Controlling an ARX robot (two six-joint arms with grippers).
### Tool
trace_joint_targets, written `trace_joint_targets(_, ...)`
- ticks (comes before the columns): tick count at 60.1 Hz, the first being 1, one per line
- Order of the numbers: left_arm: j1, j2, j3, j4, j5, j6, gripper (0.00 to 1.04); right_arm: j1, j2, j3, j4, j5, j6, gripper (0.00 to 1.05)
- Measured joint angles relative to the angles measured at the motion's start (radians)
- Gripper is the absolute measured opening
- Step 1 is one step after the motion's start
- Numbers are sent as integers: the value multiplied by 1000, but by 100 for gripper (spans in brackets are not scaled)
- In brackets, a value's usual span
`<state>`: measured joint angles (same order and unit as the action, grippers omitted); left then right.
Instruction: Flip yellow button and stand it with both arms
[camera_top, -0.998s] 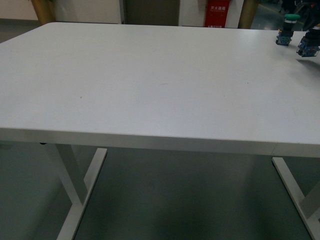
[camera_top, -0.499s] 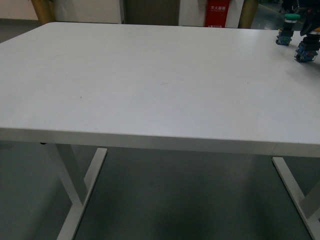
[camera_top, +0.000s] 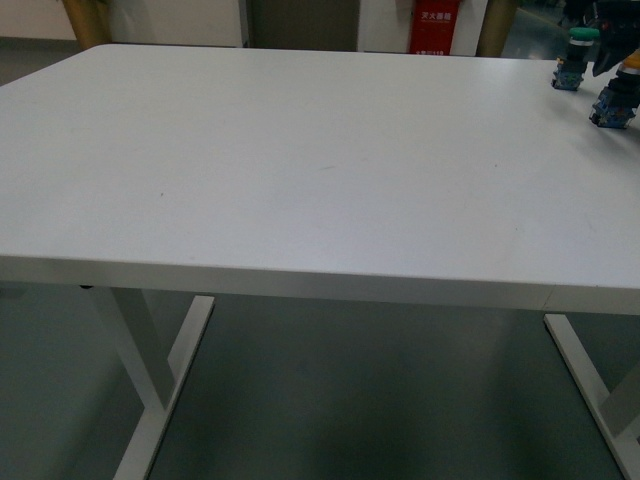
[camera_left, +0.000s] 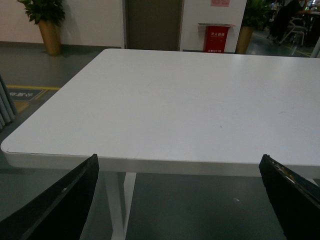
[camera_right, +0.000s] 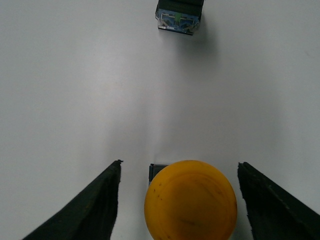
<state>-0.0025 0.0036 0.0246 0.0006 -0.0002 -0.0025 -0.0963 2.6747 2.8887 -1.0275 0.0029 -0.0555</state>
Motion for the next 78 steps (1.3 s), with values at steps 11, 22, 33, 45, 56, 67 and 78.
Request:
trace_joint_targets(11,0,0,0,0,0,0,99,-2,0,0,11,-1,2,96)
trace_joint_targets(22,0,0,0,0,0,0,99,-9,0,0,18,-4,-1,92)
trace_joint_targets(33,0,0,0,0,0,0,99,-16,-32,-58,66,-38,-13,97)
trace_joint_targets(45,0,0,0,0,0,0,99,-16,-307,-480,304,-125,-44,98)
trace_joint_targets(56,0,0,0,0,0,0,99,-16,-579,-777,423,-232,-55,98)
trace_joint_targets(67,0,0,0,0,0,0,99,-22,-866,-1093,534,-397,-47,98)
trace_joint_targets(78,0,0,0,0,0,0,99,-55,-1202,-1398,586,-572,-8,98)
